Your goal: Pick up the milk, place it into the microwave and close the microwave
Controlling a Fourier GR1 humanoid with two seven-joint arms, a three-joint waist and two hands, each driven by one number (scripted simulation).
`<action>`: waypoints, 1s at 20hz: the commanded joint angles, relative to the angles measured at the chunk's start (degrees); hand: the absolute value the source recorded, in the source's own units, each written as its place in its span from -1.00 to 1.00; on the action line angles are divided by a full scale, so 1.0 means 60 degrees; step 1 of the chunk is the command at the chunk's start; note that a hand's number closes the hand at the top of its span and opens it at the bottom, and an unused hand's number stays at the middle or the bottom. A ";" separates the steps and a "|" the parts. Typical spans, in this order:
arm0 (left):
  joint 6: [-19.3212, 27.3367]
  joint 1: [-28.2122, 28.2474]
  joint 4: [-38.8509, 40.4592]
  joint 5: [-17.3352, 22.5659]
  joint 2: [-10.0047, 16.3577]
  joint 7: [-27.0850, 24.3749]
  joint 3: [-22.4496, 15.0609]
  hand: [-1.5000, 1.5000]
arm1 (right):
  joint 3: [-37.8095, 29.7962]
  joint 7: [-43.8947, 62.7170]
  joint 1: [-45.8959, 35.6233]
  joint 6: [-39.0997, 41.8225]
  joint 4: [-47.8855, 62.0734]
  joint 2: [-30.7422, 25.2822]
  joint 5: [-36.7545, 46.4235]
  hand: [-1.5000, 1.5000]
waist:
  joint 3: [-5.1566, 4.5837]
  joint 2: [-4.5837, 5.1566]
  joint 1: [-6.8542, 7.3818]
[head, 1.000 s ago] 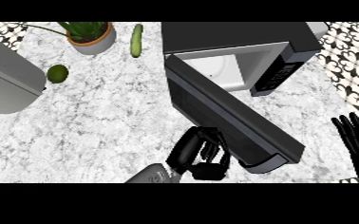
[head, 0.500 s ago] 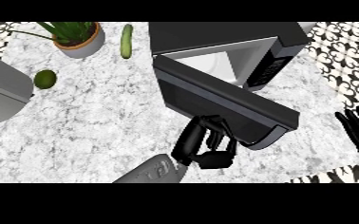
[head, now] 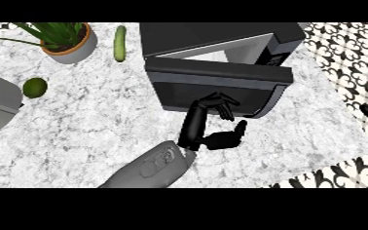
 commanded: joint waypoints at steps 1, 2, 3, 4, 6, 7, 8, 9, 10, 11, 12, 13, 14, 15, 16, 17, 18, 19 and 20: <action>0.0536 -0.0833 0.0270 0.0568 -0.0023 0.0073 0.0306 -1.00 | -0.0311 0.0005 -0.0419 0.0293 -0.0170 -0.0511 -0.0213 -1.00 | 0.0004 0.0073 -0.0230; 0.0619 -0.0954 0.0445 0.0773 -0.0023 0.0263 0.0388 -1.00 | -0.0434 -0.0064 -0.0507 0.0165 -0.0253 -0.0539 -0.0133 -1.00 | 0.0014 0.0085 -0.0317; 0.0693 -0.0860 0.0595 0.0848 -0.0024 0.0119 0.0349 -1.00 | -0.0615 -0.0054 -0.0559 0.0177 -0.0274 -0.0763 -0.0073 -1.00 | 0.0007 0.0114 -0.0375; 0.0755 -0.1046 0.0615 0.0981 -0.0024 0.0298 0.0465 -1.00 | -0.1146 -0.0157 -0.0872 -0.0453 -0.0511 -0.1023 0.0557 -1.00 | -0.0009 0.0060 -0.0499; 0.1061 -0.1207 0.0658 0.1222 -0.0024 0.0273 0.0693 -1.00 | -0.1448 -0.0266 -0.1086 -0.0668 -0.0592 -0.1446 0.1199 1.00 | -0.0012 0.0099 -0.0517; 0.1046 -0.1176 0.0758 0.1366 -0.0024 0.0145 0.0784 -1.00 | -0.1579 -0.0350 -0.1148 -0.0653 -0.0554 -0.1520 0.1162 1.00 | -0.0011 0.0173 -0.0571; 0.1135 -0.1342 0.0678 0.1556 -0.0024 0.0147 0.0872 -1.00 | -0.1563 -0.0256 -0.1305 -0.0789 -0.0642 -0.1573 0.1288 1.00 | -0.0022 0.0174 -0.0474; 0.1163 -0.1501 0.0763 0.1647 -0.0024 0.0057 0.1003 -1.00 | -0.1613 -0.0340 -0.1371 -0.0795 -0.0545 -0.1607 0.1341 1.00 | -0.0004 0.0230 -0.0449; 0.1213 -0.1544 0.0755 0.1743 -0.0025 -0.0036 0.1027 -1.00 | -0.1603 -0.0342 -0.1471 -0.0803 -0.0590 -0.1674 0.1397 1.00 | -0.0015 0.0284 -0.0512; 0.1336 -0.1699 0.0773 0.1828 -0.0025 -0.0025 0.1047 -1.00 | -0.1623 -0.0281 -0.1520 -0.0874 -0.0590 -0.1706 0.1455 1.00 | -0.0005 0.0259 -0.0497; 0.1405 -0.1604 0.0763 0.1955 -0.0025 -0.0107 0.1073 -1.00 | -0.1638 -0.0362 -0.1508 -0.0906 -0.0531 -0.1694 0.1555 1.00 | 0.0007 0.0300 -0.0516; 0.1343 -0.1612 0.0755 0.2049 -0.0025 -0.0206 0.1128 -1.00 | -0.1640 -0.0403 -0.1583 -0.0900 -0.0514 -0.1736 0.1595 1.00 | 0.0005 0.0351 -0.0484; 0.1310 -0.1697 0.0805 0.2155 -0.0025 -0.0216 0.1197 -1.00 | -0.1720 -0.0259 -0.1701 -0.0973 -0.0509 -0.1783 0.1500 1.00 | -0.0010 0.0347 -0.0448; 0.1436 -0.1602 0.0755 0.2253 -0.0025 -0.0257 0.1054 -1.00 | -0.1704 -0.0401 -0.1742 -0.0958 -0.0402 -0.1803 0.1629 1.00 | 0.0021 0.0373 -0.0436; 0.1354 -0.1679 0.0923 0.2310 -0.0024 -0.0257 0.1140 -1.00 | -0.1757 -0.0325 -0.1781 -0.0959 -0.0480 -0.1895 0.1612 1.00 | 0.0005 0.0388 -0.0498; 0.1365 -0.1659 0.0935 0.2294 -0.0024 -0.0391 0.1023 -1.00 | -0.1713 -0.0327 -0.1945 -0.1002 -0.0433 -0.1872 0.1600 1.00 | 0.0011 0.0444 -0.0392; 0.1433 -0.1725 0.0899 0.2405 -0.0025 -0.0410 0.1044 -1.00 | -0.1683 -0.0389 -0.1845 -0.0977 -0.0343 -0.1857 0.1702 1.00 | 0.0034 0.0425 -0.0463; 0.1457 -0.1631 0.0870 0.2536 -0.0024 -0.0445 0.1034 -1.00 | -0.1718 -0.0348 -0.1911 -0.0947 -0.0351 -0.1913 0.1632 1.00 | 0.0018 0.0427 -0.0521; 0.1378 -0.1675 0.0926 0.2585 -0.0024 -0.0519 0.1108 -1.00 | -0.1812 -0.0406 -0.1987 -0.0982 -0.0273 -0.1945 0.1631 1.00 | 0.0025 0.0461 -0.0507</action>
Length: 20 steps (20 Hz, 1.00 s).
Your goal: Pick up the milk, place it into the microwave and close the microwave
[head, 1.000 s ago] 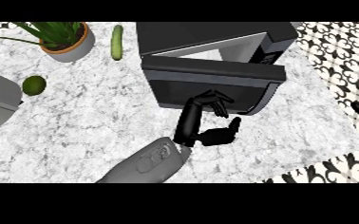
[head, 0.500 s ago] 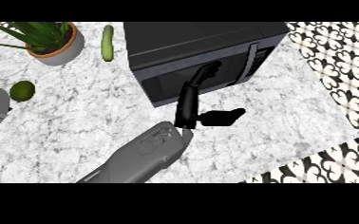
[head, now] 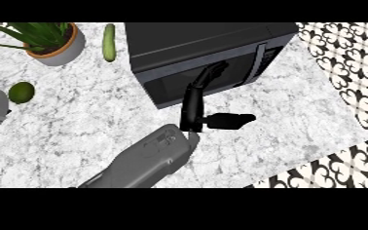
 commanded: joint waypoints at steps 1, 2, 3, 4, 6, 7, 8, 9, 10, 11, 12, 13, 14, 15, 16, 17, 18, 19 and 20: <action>0.0104 -0.0663 0.0688 0.0377 0.0004 -0.0162 0.0627 -1.00 | -0.0046 -0.0058 -0.0177 -0.0063 0.0094 -0.0105 0.0159 1.00 | 0.0008 0.0126 -0.0011; 0.0216 -0.0661 0.0603 0.0473 0.0004 -0.0202 0.0541 -1.00 | -0.0074 -0.0022 -0.0294 -0.0041 0.0108 -0.0178 0.0107 1.00 | 0.0001 0.0094 -0.0029; 0.0260 -0.0636 0.0644 0.0469 0.0004 -0.0319 0.0490 -1.00 | -0.0038 -0.0010 -0.0345 -0.0086 0.0103 -0.0149 0.0133 1.00 | 0.0000 0.0128 -0.0034; 0.0190 -0.0739 0.0632 0.0576 0.0004 -0.0292 0.0525 -1.00 | -0.0003 -0.0016 -0.0411 -0.0097 0.0147 -0.0172 0.0193 1.00 | 0.0005 0.0154 0.0010; 0.0189 -0.0789 0.0711 0.0665 0.0004 -0.0403 0.0539 -1.00 | -0.0062 -0.0027 -0.0488 -0.0054 0.0291 -0.0246 0.0161 1.00 | 0.0015 0.0168 0.0002; 0.0141 -0.0808 0.0681 0.0767 0.0004 -0.0437 0.0546 -1.00 | -0.0119 0.0061 -0.0619 -0.0052 0.0329 -0.0371 0.0143 1.00 | -0.0004 0.0156 0.0052; 0.0160 -0.0764 0.0669 0.0802 0.0003 -0.0526 0.0470 -1.00 | -0.0013 0.0045 -0.0629 -0.0090 0.0274 -0.0252 0.0144 1.00 | -0.0002 0.0190 -0.0027; 0.0172 -0.0785 0.0766 0.0831 0.0004 -0.0588 0.0535 -1.00 | -0.0064 0.0052 -0.0655 -0.0047 0.0294 -0.0364 0.0169 1.00 | -0.0004 0.0189 -0.0038; 0.0129 -0.0810 0.0792 0.0863 0.0004 -0.0647 0.0512 -1.00 | 0.0019 -0.0027 -0.0622 -0.0110 0.0425 -0.0161 0.0160 1.00 | 0.0030 0.0233 -0.0011; 0.0131 -0.0838 0.0794 0.0924 0.0004 -0.0692 0.0523 -1.00 | -0.0016 0.0089 -0.0748 -0.0126 0.0431 -0.0281 0.0168 1.00 | 0.0005 0.0219 0.0039; 0.0091 -0.0869 0.0889 0.0972 0.0004 -0.0749 0.0598 -1.00 | -0.0069 0.0017 -0.0692 -0.0075 0.0482 -0.0313 0.0174 1.00 | 0.0018 0.0190 -0.0013; -0.0020 -0.0665 0.0541 0.0933 0.0004 -0.0808 0.0341 -1.00 | 0.0722 0.0121 -0.0502 0.0567 0.0957 0.0985 -0.1527 1.00 | 0.0109 0.0333 0.0258; 0.0069 -0.0776 0.0614 0.0944 0.0003 -0.0876 0.0291 -1.00 | 0.0740 0.0201 -0.0574 0.0630 0.1049 0.0895 -0.1548 -1.00 | 0.0084 0.0327 0.0241; 0.0036 -0.0896 0.0728 0.1024 0.0003 -0.0876 0.0441 -1.00 | 0.0776 0.0257 -0.0483 0.0749 0.1151 0.0896 -0.1642 -1.00 | 0.0074 0.0322 0.0182; 0.0085 -0.0811 0.0706 0.1120 0.0003 -0.0912 0.0351 -1.00 | 0.0793 0.0352 -0.0508 0.0871 0.1268 0.0844 -0.1783 -1.00 | 0.0055 0.0301 0.0129; -0.0011 -0.0828 0.0766 0.1157 0.0004 -0.0930 0.0302 -1.00 | 0.0847 0.0389 -0.0574 0.0929 0.1351 0.0897 -0.1924 -1.00 | 0.0053 0.0333 0.0145; 0.0040 -0.0917 0.0787 0.1182 0.0004 -0.0989 0.0345 -1.00 | 0.0829 0.0429 -0.0657 0.0989 0.1487 0.0880 -0.2059 -1.00 | 0.0055 0.0325 0.0194; -0.0015 -0.0902 0.0870 0.1226 0.0003 -0.1026 0.0318 -1.00 | 0.0804 0.0494 -0.0664 0.1101 0.1567 0.0787 -0.2156 -1.00 | 0.0046 0.0317 0.0138; -0.0010 -0.0985 0.0872 0.1276 0.0004 -0.1100 0.0371 -1.00 | 0.0864 0.0569 -0.0623 0.1140 0.1625 0.0869 -0.2296 -1.00 | 0.0040 0.0264 0.0096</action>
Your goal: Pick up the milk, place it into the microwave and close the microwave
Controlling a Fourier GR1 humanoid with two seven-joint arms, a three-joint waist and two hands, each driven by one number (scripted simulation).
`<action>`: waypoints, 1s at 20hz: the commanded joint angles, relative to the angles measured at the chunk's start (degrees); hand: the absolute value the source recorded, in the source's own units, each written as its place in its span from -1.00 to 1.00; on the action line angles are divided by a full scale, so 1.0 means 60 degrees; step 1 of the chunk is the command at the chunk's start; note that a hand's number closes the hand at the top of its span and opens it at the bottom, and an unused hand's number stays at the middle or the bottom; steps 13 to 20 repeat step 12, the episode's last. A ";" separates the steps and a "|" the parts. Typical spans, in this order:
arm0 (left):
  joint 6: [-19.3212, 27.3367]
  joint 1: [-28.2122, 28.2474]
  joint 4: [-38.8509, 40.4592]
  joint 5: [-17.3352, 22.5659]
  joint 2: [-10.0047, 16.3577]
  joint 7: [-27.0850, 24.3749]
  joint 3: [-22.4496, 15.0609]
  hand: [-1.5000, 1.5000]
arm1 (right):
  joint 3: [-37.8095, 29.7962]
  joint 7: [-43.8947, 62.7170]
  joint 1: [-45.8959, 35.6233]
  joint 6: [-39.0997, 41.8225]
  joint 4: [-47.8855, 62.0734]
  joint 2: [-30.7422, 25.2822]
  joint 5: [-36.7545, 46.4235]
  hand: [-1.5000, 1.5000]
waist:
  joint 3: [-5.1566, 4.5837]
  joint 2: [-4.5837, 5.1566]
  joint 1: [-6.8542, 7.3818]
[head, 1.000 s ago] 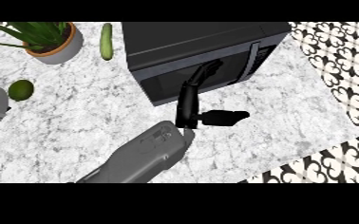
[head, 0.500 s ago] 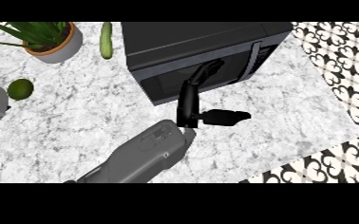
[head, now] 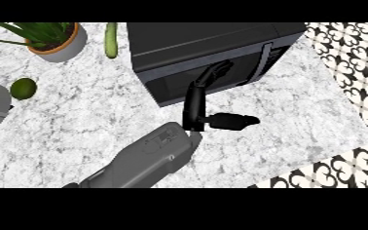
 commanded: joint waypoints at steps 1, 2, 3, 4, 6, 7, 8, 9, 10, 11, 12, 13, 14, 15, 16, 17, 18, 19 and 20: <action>0.0140 -0.0522 0.0681 0.0319 0.0004 -0.0091 0.0557 -1.00 | 0.0128 0.0261 -0.0136 0.0414 0.0375 0.0015 -0.0665 -1.00 | -0.0037 0.0090 -0.0088; 0.0155 -0.0545 0.0701 0.0373 0.0004 -0.0092 0.0537 -1.00 | 0.0136 0.0305 -0.0250 0.0440 0.0463 -0.0005 -0.0750 -1.00 | -0.0031 0.0104 -0.0045; 0.0122 -0.0597 0.0746 0.0439 0.0004 -0.0109 0.0596 -1.00 | 0.0103 0.0354 -0.0242 0.0498 0.0596 -0.0033 -0.0861 -1.00 | -0.0024 0.0085 -0.0060; 0.0102 -0.0607 0.0755 0.0441 0.0004 -0.0216 0.0582 -1.00 | 0.0101 0.0367 -0.0281 0.0571 0.0684 -0.0060 -0.0939 -1.00 | -0.0019 0.0099 -0.0068; 0.0075 -0.0556 0.0806 0.0540 0.0004 -0.0295 0.0560 -1.00 | 0.0078 0.0463 -0.0364 0.0663 0.0852 -0.0143 -0.1092 -1.00 | -0.0020 0.0113 -0.0077; 0.0081 -0.0581 0.0810 0.0542 0.0004 -0.0367 0.0490 -1.00 | 0.0109 0.0520 -0.0455 0.0708 0.1001 -0.0114 -0.1234 -1.00 | -0.0010 0.0114 0.0005; 0.0085 -0.0555 0.0830 0.0591 0.0004 -0.0430 0.0510 -1.00 | 0.0069 0.0544 -0.0517 0.0732 0.0957 -0.0228 -0.1218 -1.00 | -0.0026 0.0122 -0.0085; 0.0079 -0.0695 0.0846 0.0669 0.0004 -0.0373 0.0596 -1.00 | 0.0051 0.0588 -0.0501 0.0837 0.1086 -0.0264 -0.1352 -1.00 | -0.0011 0.0085 -0.0120; 0.0051 -0.0631 0.0912 0.0690 0.0004 -0.0448 0.0580 -1.00 | 0.0035 0.0596 -0.0567 0.0799 0.1176 -0.0206 -0.1442 -1.00 | -0.0006 0.0115 -0.0077; 0.0011 -0.0642 0.0846 0.0708 0.0004 -0.0495 0.0450 -1.00 | 0.0139 0.0666 -0.0656 0.0943 0.1211 -0.0249 -0.1524 -1.00 | -0.0009 0.0121 -0.0080; 0.0047 -0.0610 0.0921 0.0813 0.0004 -0.0463 0.0573 -1.00 | 0.0003 0.0672 -0.0683 0.0974 0.1260 -0.0363 -0.1611 -1.00 | -0.0011 0.0107 -0.0150; 0.0047 -0.0610 0.0921 0.0813 0.0004 -0.0463 0.0573 -1.00 | 0.0003 0.0672 -0.0683 0.0974 0.1260 -0.0363 -0.1611 -1.00 | -0.0011 0.0107 -0.0150; 0.0047 -0.0610 0.0921 0.0813 0.0004 -0.0463 0.0573 -1.00 | 0.0003 0.0672 -0.0683 0.0974 0.1260 -0.0363 -0.1611 -1.00 | -0.0011 0.0107 -0.0150; 0.0047 -0.0610 0.0921 0.0813 0.0004 -0.0463 0.0573 -1.00 | 0.0003 0.0672 -0.0683 0.0974 0.1260 -0.0363 -0.1611 -1.00 | -0.0011 0.0107 -0.0150; 0.0047 -0.0610 0.0921 0.0813 0.0004 -0.0463 0.0573 -1.00 | 0.0003 0.0672 -0.0683 0.0974 0.1260 -0.0363 -0.1611 -1.00 | -0.0011 0.0107 -0.0150; 0.0047 -0.0610 0.0921 0.0813 0.0004 -0.0463 0.0573 -1.00 | 0.0003 0.0672 -0.0683 0.0974 0.1260 -0.0363 -0.1611 -1.00 | -0.0011 0.0107 -0.0150; 0.0047 -0.0610 0.0921 0.0813 0.0004 -0.0463 0.0573 -1.00 | 0.0003 0.0672 -0.0683 0.0974 0.1260 -0.0363 -0.1611 -1.00 | -0.0011 0.0107 -0.0150; 0.0047 -0.0610 0.0921 0.0813 0.0004 -0.0463 0.0573 -1.00 | 0.0003 0.0672 -0.0683 0.0974 0.1260 -0.0363 -0.1611 -1.00 | -0.0011 0.0107 -0.0150; 0.0047 -0.0610 0.0921 0.0813 0.0004 -0.0463 0.0573 -1.00 | 0.0003 0.0672 -0.0683 0.0974 0.1260 -0.0363 -0.1611 -1.00 | -0.0011 0.0107 -0.0150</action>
